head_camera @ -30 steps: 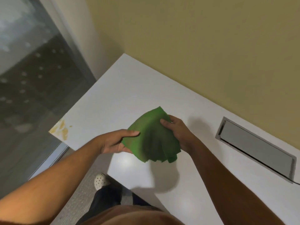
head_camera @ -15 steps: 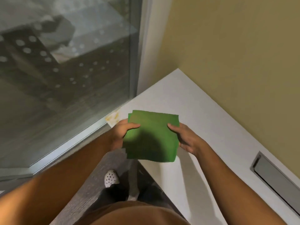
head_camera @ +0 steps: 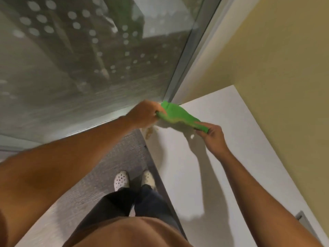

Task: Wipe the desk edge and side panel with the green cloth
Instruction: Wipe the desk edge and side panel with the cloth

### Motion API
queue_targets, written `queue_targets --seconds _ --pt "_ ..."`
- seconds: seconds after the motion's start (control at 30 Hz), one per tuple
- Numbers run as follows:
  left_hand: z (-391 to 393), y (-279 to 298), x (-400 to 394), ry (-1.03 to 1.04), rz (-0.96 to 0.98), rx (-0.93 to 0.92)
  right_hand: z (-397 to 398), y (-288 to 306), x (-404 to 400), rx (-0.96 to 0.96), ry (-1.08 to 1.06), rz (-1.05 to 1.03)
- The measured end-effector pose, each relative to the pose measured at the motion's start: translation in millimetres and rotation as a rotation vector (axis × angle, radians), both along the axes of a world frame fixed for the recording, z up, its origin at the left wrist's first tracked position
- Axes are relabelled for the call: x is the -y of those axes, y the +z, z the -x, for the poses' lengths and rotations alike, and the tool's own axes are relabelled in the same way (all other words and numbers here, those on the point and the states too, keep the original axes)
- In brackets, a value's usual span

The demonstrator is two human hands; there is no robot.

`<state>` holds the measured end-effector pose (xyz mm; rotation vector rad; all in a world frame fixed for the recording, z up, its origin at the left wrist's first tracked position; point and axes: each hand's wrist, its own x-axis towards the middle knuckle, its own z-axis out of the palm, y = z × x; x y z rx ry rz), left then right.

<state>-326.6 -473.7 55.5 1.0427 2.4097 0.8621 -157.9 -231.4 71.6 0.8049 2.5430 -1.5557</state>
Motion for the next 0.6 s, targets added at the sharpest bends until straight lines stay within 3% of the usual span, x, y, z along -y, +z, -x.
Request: queue_targets --seconds 0.17,0.27,0.37,0.43,0.5,0.6 --pt "-53.2 -71.2 25.8 -0.233 0.453 -0.237 -42.9 -56.6 13.9 0.088 0.305 -0.215" --pt "-90.5 -98.0 48.1 -0.187 0.481 -0.271 -61.2 -76.6 18.5 0.119 0.575 -0.518" --pt "-129.6 -106.8 62.9 0.043 0.329 -0.243 -57.8 -84.3 21.0 0.019 0.625 -0.715" --pt "-160.7 -111.6 60.9 0.337 0.192 -0.137 -39.0 -93.6 26.1 -0.087 0.693 -0.751" --pt "-190.6 -117.9 47.8 0.655 0.096 0.081 -9.2 -108.1 35.3 -0.104 0.825 -0.782" --pt "-224.2 -129.2 15.7 0.962 0.005 0.431 40.0 -133.6 55.3 0.011 1.014 -0.833"
